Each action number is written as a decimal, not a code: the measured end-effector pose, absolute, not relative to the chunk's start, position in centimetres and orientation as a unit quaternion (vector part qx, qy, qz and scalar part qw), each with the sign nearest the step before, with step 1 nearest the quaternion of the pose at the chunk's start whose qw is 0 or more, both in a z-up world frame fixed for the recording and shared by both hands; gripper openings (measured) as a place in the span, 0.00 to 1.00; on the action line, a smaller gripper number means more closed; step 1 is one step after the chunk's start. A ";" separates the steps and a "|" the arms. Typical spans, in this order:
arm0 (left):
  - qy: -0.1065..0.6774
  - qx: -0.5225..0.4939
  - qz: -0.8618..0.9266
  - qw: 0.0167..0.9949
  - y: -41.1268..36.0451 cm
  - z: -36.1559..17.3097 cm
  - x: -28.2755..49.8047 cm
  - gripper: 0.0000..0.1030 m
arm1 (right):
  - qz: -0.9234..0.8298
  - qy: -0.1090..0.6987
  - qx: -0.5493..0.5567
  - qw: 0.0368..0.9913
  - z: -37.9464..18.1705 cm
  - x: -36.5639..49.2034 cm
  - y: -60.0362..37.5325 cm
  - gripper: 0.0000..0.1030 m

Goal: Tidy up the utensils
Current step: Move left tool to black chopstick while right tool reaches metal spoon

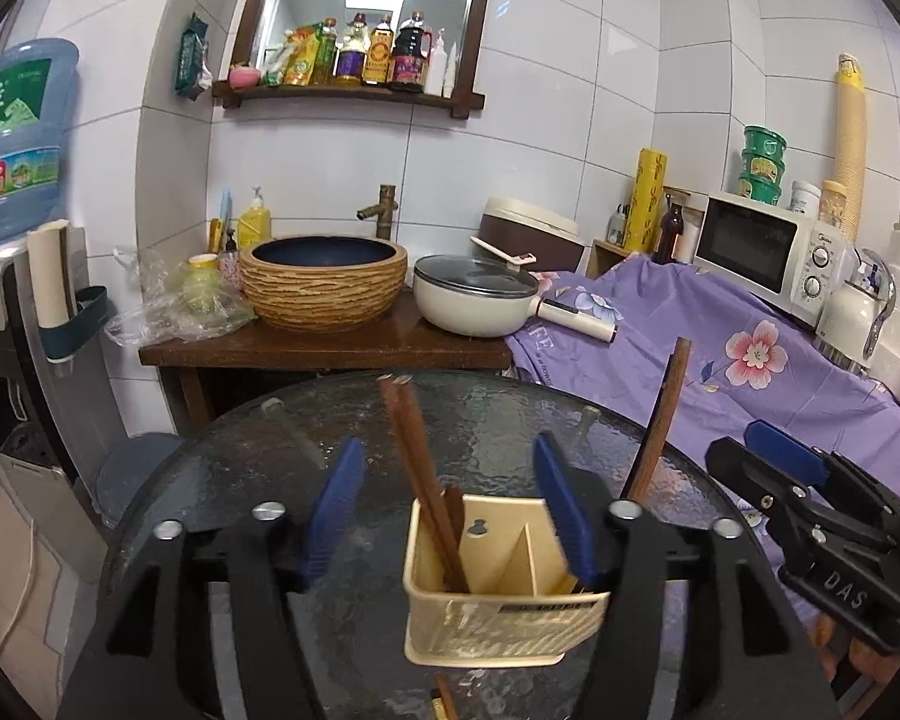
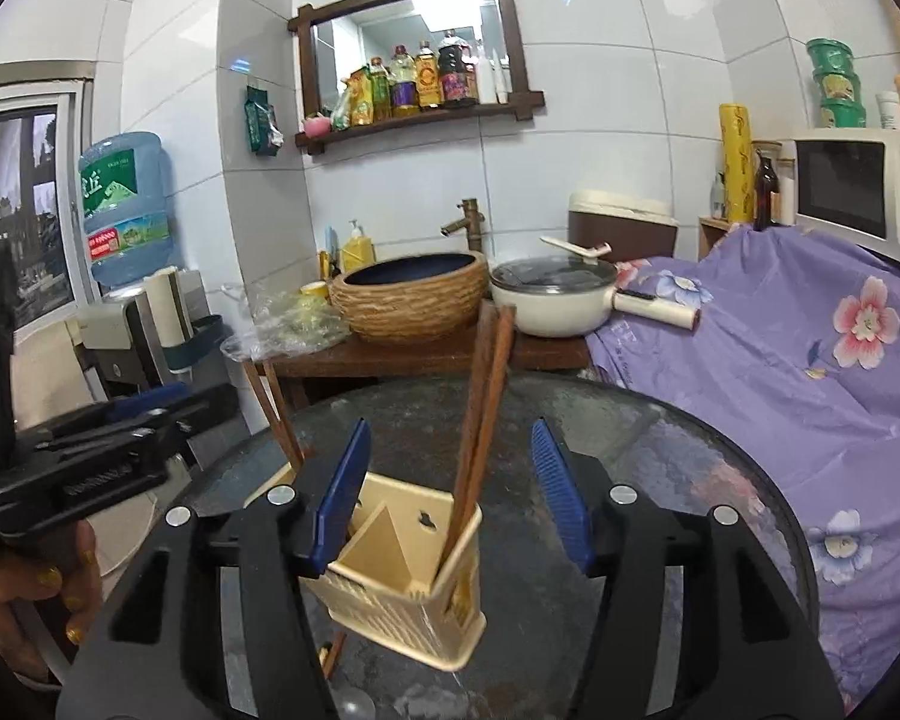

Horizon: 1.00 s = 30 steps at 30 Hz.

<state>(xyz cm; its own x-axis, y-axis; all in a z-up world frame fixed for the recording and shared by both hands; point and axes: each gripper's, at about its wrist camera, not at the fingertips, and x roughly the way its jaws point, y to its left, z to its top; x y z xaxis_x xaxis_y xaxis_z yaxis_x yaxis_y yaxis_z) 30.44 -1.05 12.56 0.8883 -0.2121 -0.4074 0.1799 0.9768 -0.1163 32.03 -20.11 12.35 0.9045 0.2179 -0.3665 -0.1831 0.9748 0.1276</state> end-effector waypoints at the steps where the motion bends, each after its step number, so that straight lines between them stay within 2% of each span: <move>1: 0.210 -0.040 -0.097 0.972 -0.6 12.2 29.7 0.75 | 0.101 0.200 0.048 0.973 11.9 31.5 -20.3 0.55; 2: 0.209 -0.042 -0.095 0.973 -0.3 11.9 29.2 0.82 | 0.103 0.211 0.051 0.971 11.3 31.0 -20.4 0.55; 3: 0.210 -0.043 -0.092 0.972 -0.1 11.5 28.7 0.83 | 0.105 0.220 0.052 0.968 10.9 30.7 -20.4 0.55; 15: 0.327 -0.003 -0.067 0.942 1.2 1.6 26.2 0.84 | 0.103 0.373 -0.015 0.922 0.1 27.2 -17.6 0.55; 23: 0.366 0.029 -0.072 0.927 0.5 -2.1 24.7 0.84 | 0.098 0.421 -0.022 0.902 -4.2 25.4 -16.4 0.55; 30: 0.400 0.030 -0.101 0.911 -0.6 -3.7 24.5 0.57 | 0.101 0.427 -0.001 0.899 -5.1 24.6 -16.7 0.55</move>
